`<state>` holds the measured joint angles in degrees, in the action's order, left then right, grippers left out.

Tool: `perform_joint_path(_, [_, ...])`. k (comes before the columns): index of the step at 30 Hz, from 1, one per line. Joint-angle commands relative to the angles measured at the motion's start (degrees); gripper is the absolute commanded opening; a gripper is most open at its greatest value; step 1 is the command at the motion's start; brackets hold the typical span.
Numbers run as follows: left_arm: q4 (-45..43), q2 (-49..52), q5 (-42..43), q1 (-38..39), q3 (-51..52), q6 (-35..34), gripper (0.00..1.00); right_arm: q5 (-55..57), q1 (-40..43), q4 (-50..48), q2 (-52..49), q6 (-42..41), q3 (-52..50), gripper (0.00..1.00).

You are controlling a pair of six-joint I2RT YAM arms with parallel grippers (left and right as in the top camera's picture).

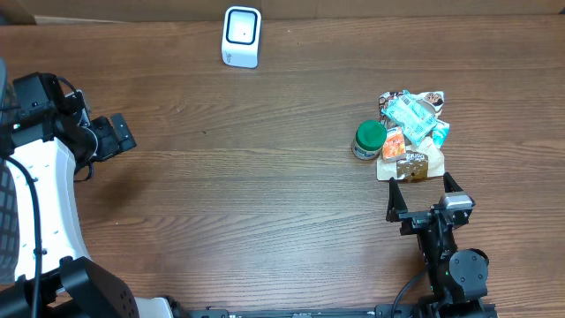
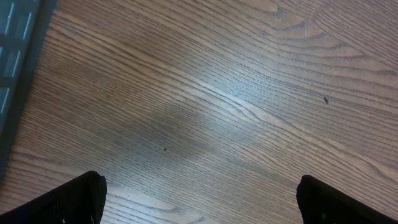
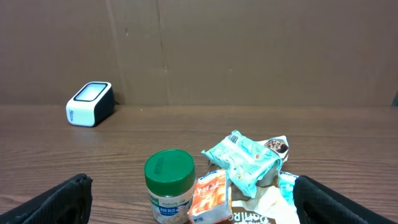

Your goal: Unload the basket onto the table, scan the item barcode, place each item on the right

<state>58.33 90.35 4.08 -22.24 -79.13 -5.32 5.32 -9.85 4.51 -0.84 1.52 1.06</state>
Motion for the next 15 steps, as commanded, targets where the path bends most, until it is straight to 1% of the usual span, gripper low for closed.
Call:
perform_joint_path(1, [0.0, 0.0, -0.2, -0.2, -0.8, 1.5, 1.0, -0.3, -0.3, -0.2, 0.7, 0.3, -0.6, 1.0])
perform_joint_path(10, [0.0, -0.2, -0.2, -0.3, -0.7, 1.5, 1.0, -0.3, -0.3, -0.2, 0.7, 0.3, -0.6, 1.0])
perform_joint_path(15, [0.0, -3.1, -0.2, 1.0, -0.4, 1.5, 1.0, -0.3, -0.3, -0.2, 0.7, 0.3, -0.6, 1.0])
